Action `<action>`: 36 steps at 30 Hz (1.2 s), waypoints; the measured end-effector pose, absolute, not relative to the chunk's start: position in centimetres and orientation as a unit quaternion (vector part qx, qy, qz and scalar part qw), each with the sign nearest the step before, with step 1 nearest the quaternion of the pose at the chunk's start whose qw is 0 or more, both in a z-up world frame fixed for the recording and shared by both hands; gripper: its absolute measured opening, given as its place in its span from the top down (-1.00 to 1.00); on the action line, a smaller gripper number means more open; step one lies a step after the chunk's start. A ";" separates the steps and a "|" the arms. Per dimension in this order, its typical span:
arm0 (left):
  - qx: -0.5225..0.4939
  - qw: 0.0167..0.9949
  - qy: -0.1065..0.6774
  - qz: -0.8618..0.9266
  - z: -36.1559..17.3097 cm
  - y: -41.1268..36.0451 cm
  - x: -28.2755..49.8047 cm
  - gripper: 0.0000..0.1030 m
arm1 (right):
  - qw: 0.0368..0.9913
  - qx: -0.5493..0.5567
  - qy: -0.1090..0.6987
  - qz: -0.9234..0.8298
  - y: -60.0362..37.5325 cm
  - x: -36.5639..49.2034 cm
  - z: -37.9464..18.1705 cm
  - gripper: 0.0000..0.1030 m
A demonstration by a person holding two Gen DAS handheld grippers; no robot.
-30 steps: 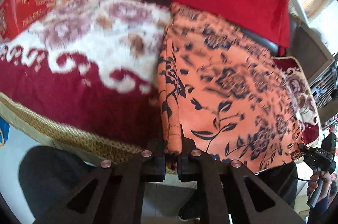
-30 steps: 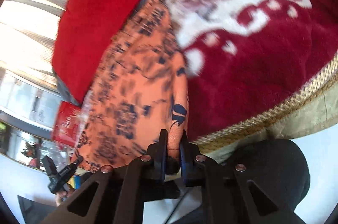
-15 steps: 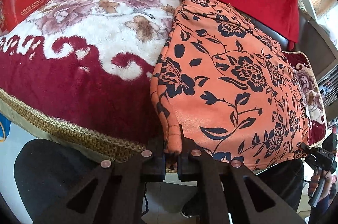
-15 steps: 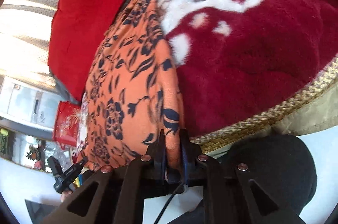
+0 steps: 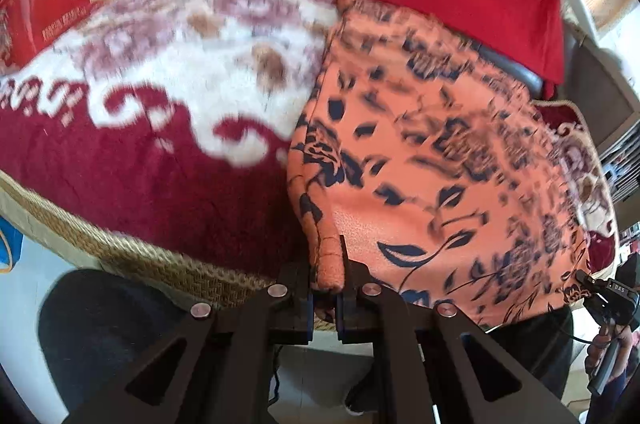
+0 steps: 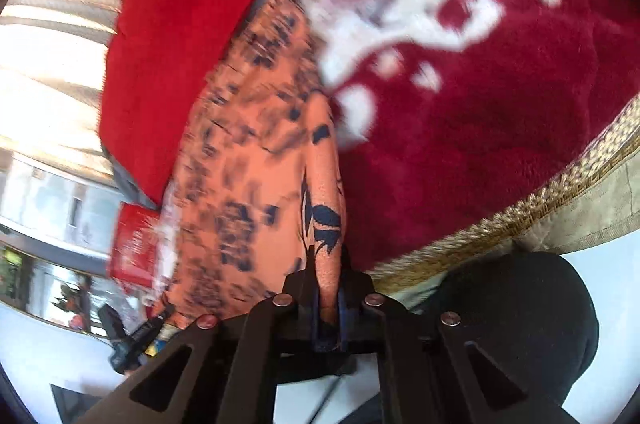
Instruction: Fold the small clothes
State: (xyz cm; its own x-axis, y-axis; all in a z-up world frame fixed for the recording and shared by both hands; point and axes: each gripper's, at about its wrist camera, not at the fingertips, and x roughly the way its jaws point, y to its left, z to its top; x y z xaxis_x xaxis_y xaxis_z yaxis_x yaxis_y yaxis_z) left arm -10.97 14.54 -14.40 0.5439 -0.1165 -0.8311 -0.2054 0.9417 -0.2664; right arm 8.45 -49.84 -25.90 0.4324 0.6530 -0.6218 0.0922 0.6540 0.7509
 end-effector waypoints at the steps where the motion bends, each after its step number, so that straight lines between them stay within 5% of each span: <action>1: -0.165 0.868 0.468 0.025 -13.7 14.5 -11.1 0.85 | 0.762 0.379 0.491 0.187 -50.1 8.3 -25.4 0.87; 6: -0.170 0.845 0.506 0.036 -15.9 15.1 -9.7 0.86 | 0.720 0.428 0.515 0.183 -50.9 8.9 -28.6 0.87; 11: -0.141 0.863 0.485 0.032 -14.7 14.3 -10.0 0.86 | 0.738 0.427 0.471 0.228 -50.5 8.9 -25.1 0.87; 16: -0.157 0.836 0.525 0.036 -17.0 15.1 -8.4 0.86 | 0.702 0.435 0.530 0.194 -50.5 10.3 -28.8 0.87; 22: -0.186 0.862 0.471 -0.010 -10.2 15.7 -4.8 0.86 | 0.707 0.460 0.478 0.246 -50.0 13.4 -23.6 0.87; 28: -0.176 0.918 0.353 -0.035 -2.4 17.7 7.6 0.86 | 0.746 0.465 0.383 0.284 -49.6 28.5 -17.2 0.87; 31: -0.162 0.924 0.347 0.004 -4.2 18.6 15.6 0.78 | 0.743 0.484 0.374 0.272 -48.4 36.8 -18.4 0.81; 36: -0.124 0.867 0.481 0.040 -14.5 17.9 24.9 0.56 | 0.745 0.447 0.472 0.150 -47.0 42.3 -24.9 0.70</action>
State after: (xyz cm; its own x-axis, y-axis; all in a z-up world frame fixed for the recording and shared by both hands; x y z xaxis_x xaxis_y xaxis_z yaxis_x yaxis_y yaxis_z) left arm 24.91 17.92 -14.53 0.5339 -0.0494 -0.8441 -0.1884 0.9662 -0.1757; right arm 42.33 -47.01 -24.85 0.5091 0.6457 -0.5691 0.1974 0.5560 0.8074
